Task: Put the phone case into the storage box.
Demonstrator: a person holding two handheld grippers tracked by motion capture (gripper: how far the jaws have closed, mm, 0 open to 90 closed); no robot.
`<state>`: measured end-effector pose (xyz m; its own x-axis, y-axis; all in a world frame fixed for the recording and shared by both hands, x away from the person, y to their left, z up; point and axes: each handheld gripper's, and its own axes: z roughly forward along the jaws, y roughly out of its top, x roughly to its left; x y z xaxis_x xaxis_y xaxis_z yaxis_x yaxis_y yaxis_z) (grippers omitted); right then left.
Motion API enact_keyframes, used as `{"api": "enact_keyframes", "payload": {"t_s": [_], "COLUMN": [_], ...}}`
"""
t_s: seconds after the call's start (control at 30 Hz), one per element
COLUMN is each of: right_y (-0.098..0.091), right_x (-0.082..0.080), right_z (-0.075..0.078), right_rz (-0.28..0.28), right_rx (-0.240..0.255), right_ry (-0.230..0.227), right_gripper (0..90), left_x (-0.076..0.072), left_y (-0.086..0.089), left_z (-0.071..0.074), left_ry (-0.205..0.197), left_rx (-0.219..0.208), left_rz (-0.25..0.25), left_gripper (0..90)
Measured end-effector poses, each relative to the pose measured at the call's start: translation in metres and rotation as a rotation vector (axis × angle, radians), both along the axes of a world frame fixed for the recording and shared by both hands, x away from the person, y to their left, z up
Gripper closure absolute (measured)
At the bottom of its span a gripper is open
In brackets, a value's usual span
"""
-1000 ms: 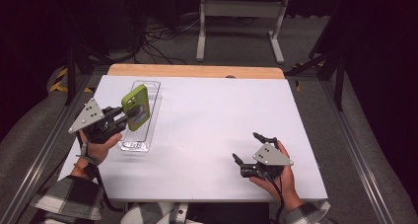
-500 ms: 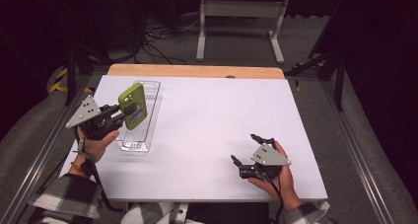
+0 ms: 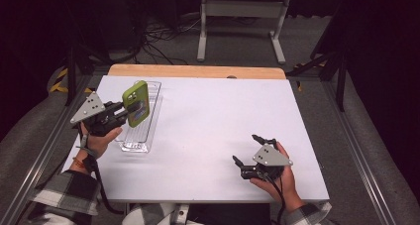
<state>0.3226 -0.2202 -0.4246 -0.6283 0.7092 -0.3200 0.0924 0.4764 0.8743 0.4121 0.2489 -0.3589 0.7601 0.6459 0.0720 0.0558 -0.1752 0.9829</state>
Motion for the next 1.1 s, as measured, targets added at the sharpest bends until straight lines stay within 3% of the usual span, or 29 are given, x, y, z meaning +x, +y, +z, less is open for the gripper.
{"api": "enact_keyframes", "payload": {"t_s": [0.3,0.47,0.7,0.87,1.1], "right_y": [0.002,0.004,0.009,0.011,0.007], "right_x": [0.003,0.006,0.01,0.01,0.006], "right_z": [-0.003,-0.006,-0.009,-0.011,-0.013], "right_rz": [0.004,0.004,0.001,0.0,-0.004], "right_rx": [-0.013,-0.023,-0.047,-0.074,-0.089], "right_ry": [0.023,0.036,0.051,0.052,0.063], "right_gripper": [12.3,12.3,12.3,13.2,13.2], "left_x": [0.03,0.044,0.079,0.098,0.122], "left_y": [0.008,0.012,0.015,0.015,0.013], "left_z": [-0.002,-0.007,-0.021,-0.026,-0.032], "left_ry": [0.063,0.079,0.138,0.134,0.15], "left_rx": [0.016,0.035,0.063,0.084,0.091], "left_rz": [0.011,0.014,-0.002,-0.045,-0.032], "left_gripper": [77.1,77.1,77.0,76.9,76.8]}}
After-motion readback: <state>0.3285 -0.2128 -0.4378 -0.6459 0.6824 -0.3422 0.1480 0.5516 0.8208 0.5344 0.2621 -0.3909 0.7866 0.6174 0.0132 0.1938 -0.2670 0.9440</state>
